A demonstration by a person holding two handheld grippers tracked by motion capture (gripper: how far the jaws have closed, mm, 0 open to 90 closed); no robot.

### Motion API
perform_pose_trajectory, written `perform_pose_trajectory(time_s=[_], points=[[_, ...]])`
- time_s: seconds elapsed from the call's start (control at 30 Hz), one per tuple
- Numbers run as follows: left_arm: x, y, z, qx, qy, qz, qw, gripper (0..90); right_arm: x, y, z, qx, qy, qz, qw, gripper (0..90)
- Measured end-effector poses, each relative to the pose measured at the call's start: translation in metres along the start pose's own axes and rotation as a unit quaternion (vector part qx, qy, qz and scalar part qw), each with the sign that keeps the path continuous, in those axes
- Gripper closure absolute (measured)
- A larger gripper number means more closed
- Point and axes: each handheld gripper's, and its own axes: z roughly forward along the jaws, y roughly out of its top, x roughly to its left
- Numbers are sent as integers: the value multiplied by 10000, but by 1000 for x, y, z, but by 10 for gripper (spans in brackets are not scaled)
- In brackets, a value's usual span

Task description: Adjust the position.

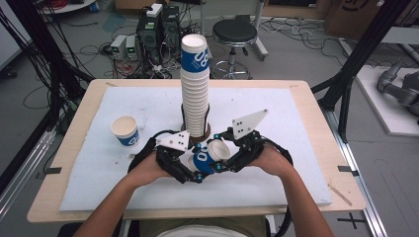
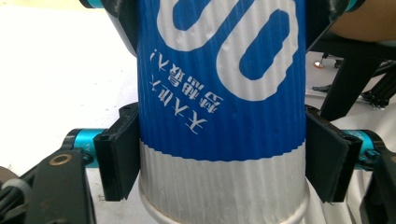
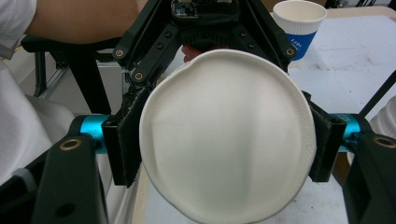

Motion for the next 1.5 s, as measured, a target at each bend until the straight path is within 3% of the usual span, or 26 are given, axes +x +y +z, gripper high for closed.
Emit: perform_pose_trajectory(time_s=[0.17,0.3,0.43,0.6,0.73,0.87,1.03,1.2,1.33,1.5], points=[[0,0,0,-38,5,36,10000,223,0,0,0,-3,6,-1,10000,287],[0,-1,-2,-353,91,93,9993,177,0,0,-3,-130,-12,40,9999,285],[2,-1,-7,-643,207,4,9977,148,-2,-2,-6,-199,-40,167,9997,284],[7,-5,-15,-1016,301,-88,9943,148,-8,-6,-10,-380,-122,307,9987,285],[9,-5,-23,-1448,332,-168,9888,141,-10,-10,-15,-511,-237,407,9976,284],[10,-5,-29,-1709,466,-185,9840,141,-14,-14,-19,-675,-364,483,9959,284],[13,-9,-33,-2074,679,-260,9755,129,-18,-22,-21,-974,-475,665,9919,284],[14,-11,-35,-2318,664,-331,9699,129,-19,-24,-22,-1326,-466,707,9875,284],[12,-10,-32,-2317,602,-315,9704,129,-19,-26,-19,-1592,-459,704,9837,284],[13,-13,-26,-2280,533,-357,9715,125,-17,-26,-14,-1743,-359,680,9817,284]])
